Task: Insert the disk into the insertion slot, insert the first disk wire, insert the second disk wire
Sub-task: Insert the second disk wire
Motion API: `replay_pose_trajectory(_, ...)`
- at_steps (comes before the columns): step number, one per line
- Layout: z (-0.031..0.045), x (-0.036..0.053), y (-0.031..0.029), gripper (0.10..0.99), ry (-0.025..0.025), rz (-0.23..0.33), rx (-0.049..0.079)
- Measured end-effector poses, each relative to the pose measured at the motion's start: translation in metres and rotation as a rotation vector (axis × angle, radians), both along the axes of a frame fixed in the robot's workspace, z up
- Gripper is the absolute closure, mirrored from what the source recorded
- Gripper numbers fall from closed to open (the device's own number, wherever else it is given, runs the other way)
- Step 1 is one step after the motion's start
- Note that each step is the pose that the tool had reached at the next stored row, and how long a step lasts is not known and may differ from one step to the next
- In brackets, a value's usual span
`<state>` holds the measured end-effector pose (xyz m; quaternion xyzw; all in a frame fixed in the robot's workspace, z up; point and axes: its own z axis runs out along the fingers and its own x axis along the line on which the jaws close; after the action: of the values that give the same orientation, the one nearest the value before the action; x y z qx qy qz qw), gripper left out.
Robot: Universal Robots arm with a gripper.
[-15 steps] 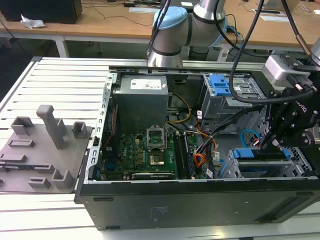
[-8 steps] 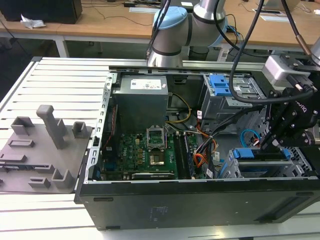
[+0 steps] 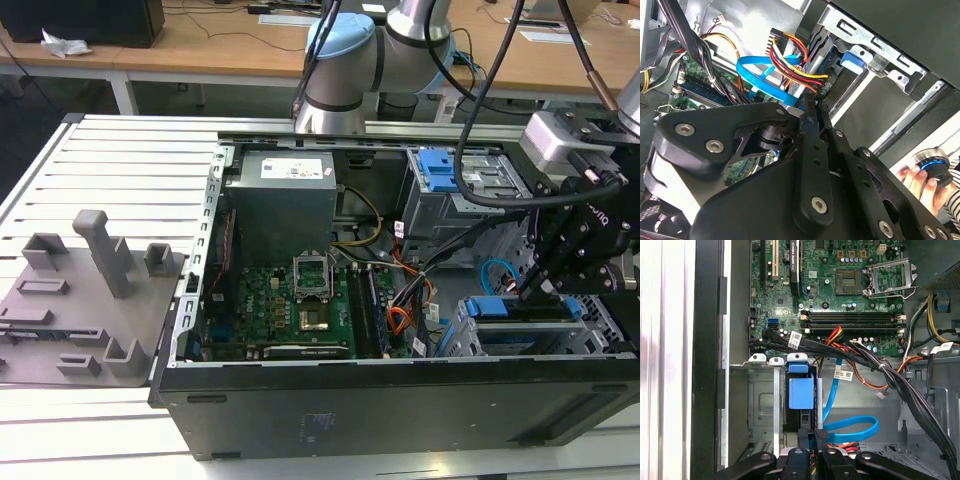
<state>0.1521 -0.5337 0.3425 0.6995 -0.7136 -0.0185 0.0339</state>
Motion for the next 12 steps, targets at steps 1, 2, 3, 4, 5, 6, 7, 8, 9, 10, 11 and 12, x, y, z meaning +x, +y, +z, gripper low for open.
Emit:
replay_pose_trajectory(1, 0.0, 0.0005, 0.0, 0.925, 0.0001, 0.001, 0.0)
replay_pose_trajectory(2, 0.0006, 0.0006, 0.0, 0.925, 0.0, 0.001, 0.0)
replay_pose_trajectory(3, 0.0017, 0.0007, -0.0001, 0.925, -0.0001, 0.001, 0.001)
replay_pose_trajectory(4, 0.0035, 0.0008, 0.0, 0.925, -0.0001, 0.001, 0.0)
replay_pose_trajectory(5, 0.0037, 0.0008, 0.0, 0.925, 0.0, 0.002, 0.0)
replay_pose_trajectory(6, 0.0037, 0.0009, 0.0, 0.925, 0.0001, 0.002, 0.001)
replay_pose_trajectory(7, 0.0037, 0.0014, 0.0, 0.925, 0.0013, 0.002, 0.0)
replay_pose_trajectory(8, 0.0037, 0.0014, 0.0, 0.925, 0.0016, 0.003, 0.0)
replay_pose_trajectory(9, 0.0034, 0.002, 0.0, 0.925, 0.0025, 0.004, 0.0)
replay_pose_trajectory(10, 0.0032, 0.0023, 0.0, 0.925, 0.0029, 0.004, 0.0)
replay_pose_trajectory(11, 0.003, 0.0025, 0.0, 0.925, 0.0033, 0.005, 0.0)
replay_pose_trajectory(12, 0.0023, 0.0027, -0.0001, 0.925, 0.0036, 0.005, 0.0)
